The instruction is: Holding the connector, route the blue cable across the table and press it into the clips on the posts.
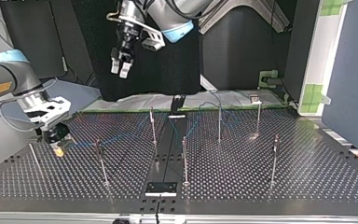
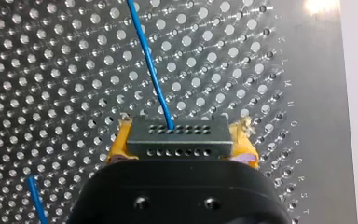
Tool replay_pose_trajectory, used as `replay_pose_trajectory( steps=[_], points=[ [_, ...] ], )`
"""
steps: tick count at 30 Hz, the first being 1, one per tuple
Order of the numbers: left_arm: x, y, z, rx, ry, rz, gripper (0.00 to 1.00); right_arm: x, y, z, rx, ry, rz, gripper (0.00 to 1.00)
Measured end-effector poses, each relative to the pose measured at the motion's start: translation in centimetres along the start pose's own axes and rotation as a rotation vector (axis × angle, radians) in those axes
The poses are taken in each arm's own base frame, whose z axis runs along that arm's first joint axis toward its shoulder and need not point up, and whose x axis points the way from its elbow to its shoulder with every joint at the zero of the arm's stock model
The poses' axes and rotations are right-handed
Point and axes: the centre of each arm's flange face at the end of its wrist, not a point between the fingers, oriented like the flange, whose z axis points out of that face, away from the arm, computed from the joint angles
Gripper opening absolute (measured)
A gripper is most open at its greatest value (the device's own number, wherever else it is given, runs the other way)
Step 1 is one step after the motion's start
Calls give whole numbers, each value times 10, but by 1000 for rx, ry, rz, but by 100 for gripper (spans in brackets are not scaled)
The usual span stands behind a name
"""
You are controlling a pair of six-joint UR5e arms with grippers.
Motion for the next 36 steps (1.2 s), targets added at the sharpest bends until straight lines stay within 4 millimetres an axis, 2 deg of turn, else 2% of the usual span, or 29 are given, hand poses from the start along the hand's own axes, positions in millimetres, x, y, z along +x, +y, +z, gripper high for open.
replay_pose_trajectory(
  steps=[11,22,36],
  points=[
    [10,33,-20,-14,-12,-5,100,1,5,-1,-16,4,1,0],
    [9,73,-35,-85,-70,4,100,1,6,-1,-18,5,1,0],
    [16,117,-70,-131,-44,68,100,1,5,-1,-24,4,1,0]
  ],
)
